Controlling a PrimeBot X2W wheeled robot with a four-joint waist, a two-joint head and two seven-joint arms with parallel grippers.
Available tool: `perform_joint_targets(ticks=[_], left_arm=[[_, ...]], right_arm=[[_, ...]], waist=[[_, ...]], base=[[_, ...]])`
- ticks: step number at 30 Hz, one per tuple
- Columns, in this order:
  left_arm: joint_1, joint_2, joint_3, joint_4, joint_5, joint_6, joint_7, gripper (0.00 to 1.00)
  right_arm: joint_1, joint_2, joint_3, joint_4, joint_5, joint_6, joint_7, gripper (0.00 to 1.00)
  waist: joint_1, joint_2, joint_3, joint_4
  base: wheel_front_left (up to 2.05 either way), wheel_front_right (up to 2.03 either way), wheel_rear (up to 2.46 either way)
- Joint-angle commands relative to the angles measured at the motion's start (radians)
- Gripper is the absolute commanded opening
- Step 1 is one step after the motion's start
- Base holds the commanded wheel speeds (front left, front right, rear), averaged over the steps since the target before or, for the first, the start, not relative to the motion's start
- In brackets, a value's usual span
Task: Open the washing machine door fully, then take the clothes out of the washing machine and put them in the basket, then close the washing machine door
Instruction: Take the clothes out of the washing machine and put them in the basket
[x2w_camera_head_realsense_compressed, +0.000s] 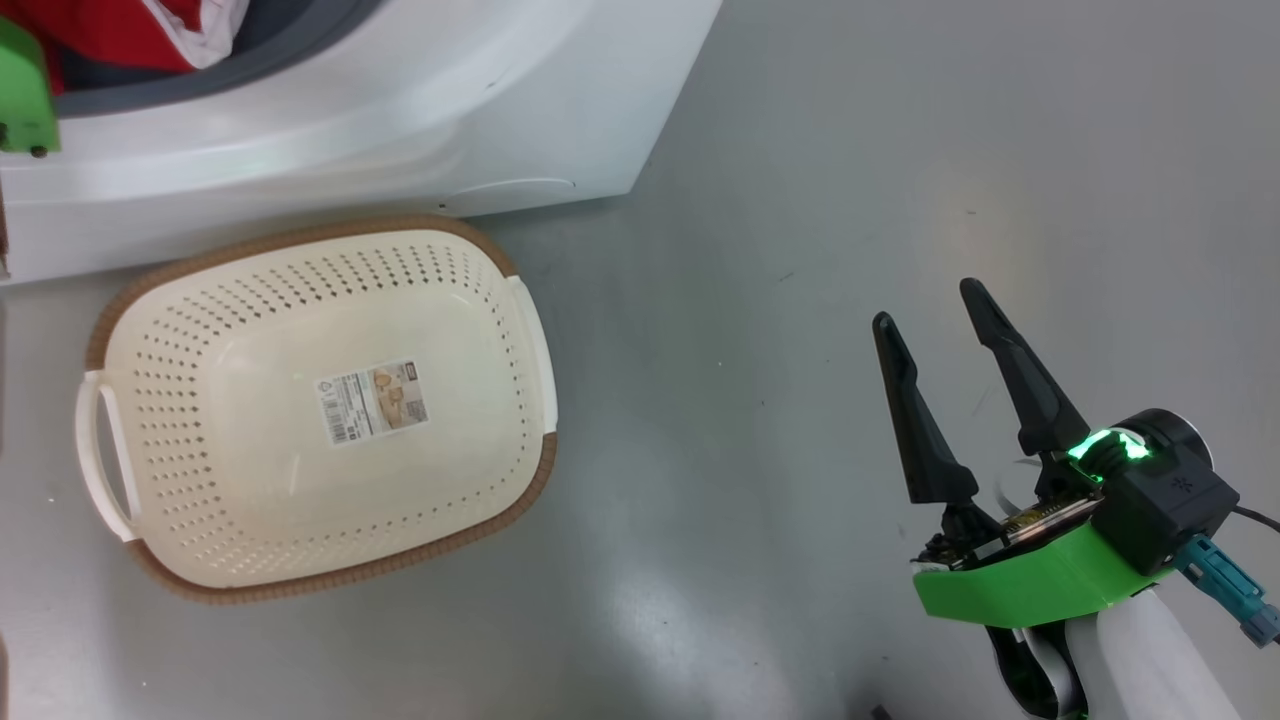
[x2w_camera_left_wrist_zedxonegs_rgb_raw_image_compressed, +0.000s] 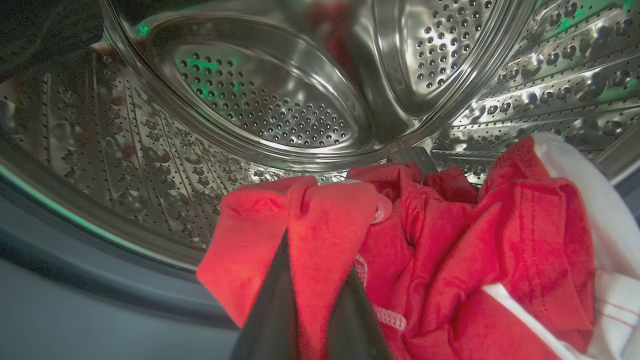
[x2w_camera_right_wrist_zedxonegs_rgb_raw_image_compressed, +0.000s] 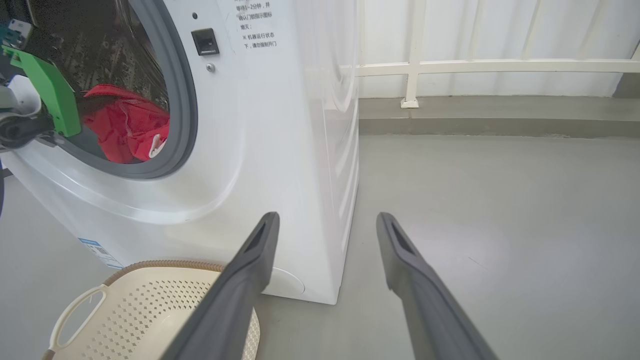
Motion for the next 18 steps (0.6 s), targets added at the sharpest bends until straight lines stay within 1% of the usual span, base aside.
perform_joint_targets(ticks=[1,3,7,10,18], left_arm=[[0.017,0.042,0.01,-0.03,-0.005,0.008,-0.011,0.0],[0.032,0.041,0.013,-0.052,-0.014,0.006,-0.018,0.0],[0.072,0.028,0.029,-0.105,-0.049,-0.018,-0.027,0.0],[0.107,0.023,0.035,-0.154,-0.066,-0.024,-0.031,0.0],[0.225,0.021,0.039,-0.298,-0.081,0.003,-0.033,0.0]], right_arm=[[0.009,-0.008,0.015,-0.019,0.009,0.006,-0.006,1.0],[0.012,-0.008,0.014,-0.018,0.008,0.006,-0.006,1.0],[0.018,-0.008,0.012,-0.016,0.008,0.006,-0.006,1.0],[0.023,-0.008,0.013,-0.015,0.007,0.006,-0.006,1.0],[0.031,-0.008,0.01,-0.011,0.011,0.006,-0.006,1.0]], waist=[[0.0,0.0,-0.009,0.005],[0.0,0.0,-0.02,0.009],[0.0,0.0,-0.043,0.015],[0.0,0.0,-0.06,0.021],[0.0,0.0,-0.1,0.038]], base=[[0.0,0.0,0.0],[0.0,0.0,0.0],[0.0,0.0,0.0],[0.0,0.0,0.0],[0.0,0.0,0.0]])
